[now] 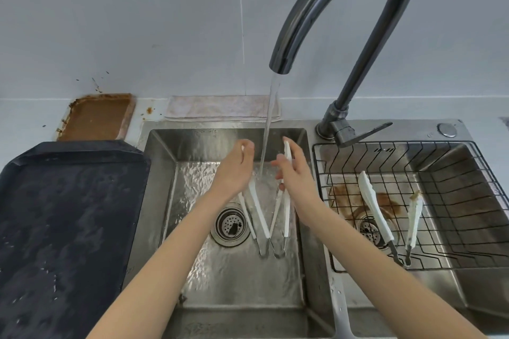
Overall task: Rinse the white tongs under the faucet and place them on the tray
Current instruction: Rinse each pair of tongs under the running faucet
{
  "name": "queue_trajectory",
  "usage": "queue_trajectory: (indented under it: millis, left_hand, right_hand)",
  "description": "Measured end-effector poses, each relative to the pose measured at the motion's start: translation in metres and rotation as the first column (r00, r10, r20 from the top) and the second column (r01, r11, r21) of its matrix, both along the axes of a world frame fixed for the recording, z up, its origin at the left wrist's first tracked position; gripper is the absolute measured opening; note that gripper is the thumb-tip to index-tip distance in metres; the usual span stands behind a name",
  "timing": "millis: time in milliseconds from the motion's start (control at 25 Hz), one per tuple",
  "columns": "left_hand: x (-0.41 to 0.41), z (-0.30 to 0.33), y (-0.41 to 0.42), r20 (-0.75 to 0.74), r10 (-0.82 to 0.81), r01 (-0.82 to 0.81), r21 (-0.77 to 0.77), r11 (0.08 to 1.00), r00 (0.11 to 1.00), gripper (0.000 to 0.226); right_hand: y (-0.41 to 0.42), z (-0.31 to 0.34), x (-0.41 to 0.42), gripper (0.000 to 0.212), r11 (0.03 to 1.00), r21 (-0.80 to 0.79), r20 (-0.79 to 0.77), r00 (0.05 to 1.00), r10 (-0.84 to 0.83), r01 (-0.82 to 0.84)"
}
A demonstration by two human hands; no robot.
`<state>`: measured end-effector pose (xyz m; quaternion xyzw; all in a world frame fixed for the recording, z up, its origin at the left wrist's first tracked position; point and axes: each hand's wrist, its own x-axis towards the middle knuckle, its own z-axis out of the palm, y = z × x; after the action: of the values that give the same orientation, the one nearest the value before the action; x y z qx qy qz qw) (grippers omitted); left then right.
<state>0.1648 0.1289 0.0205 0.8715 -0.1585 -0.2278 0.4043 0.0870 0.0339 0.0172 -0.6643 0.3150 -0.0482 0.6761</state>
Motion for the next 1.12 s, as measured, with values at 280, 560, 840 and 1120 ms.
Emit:
queue_trajectory:
  millis: [280,560,840,1120]
  left_hand:
    - [0.000,0.004,-0.037,0.113,-0.119,0.116,0.032,0.993,0.986,0.036]
    - [-0.006,0.015,-0.028,-0.168,-0.008,-0.062,-0.407,0.911,0.986,0.038]
    - [0.013,0.011,0.001,-0.323,0.108,-0.249,-0.434,0.866,0.940,0.041]
    - [0.016,0.008,0.016,-0.421,0.173,-0.375,-0.463,0.803,0.891,0.044]
  right_hand:
    - [-0.020,0.004,-0.009,0.036,0.997,-0.072,0.078,0.997,-0.028,0.034]
    - [-0.018,0.007,0.003,0.033,0.978,-0.204,0.102,0.992,0.073,-0.051]
    - [-0.007,0.036,0.039,0.032,0.944,-0.286,0.096,0.975,0.200,-0.165]
    - [-0.008,0.052,0.044,0.035,0.933,-0.273,0.104,0.957,0.271,-0.235]
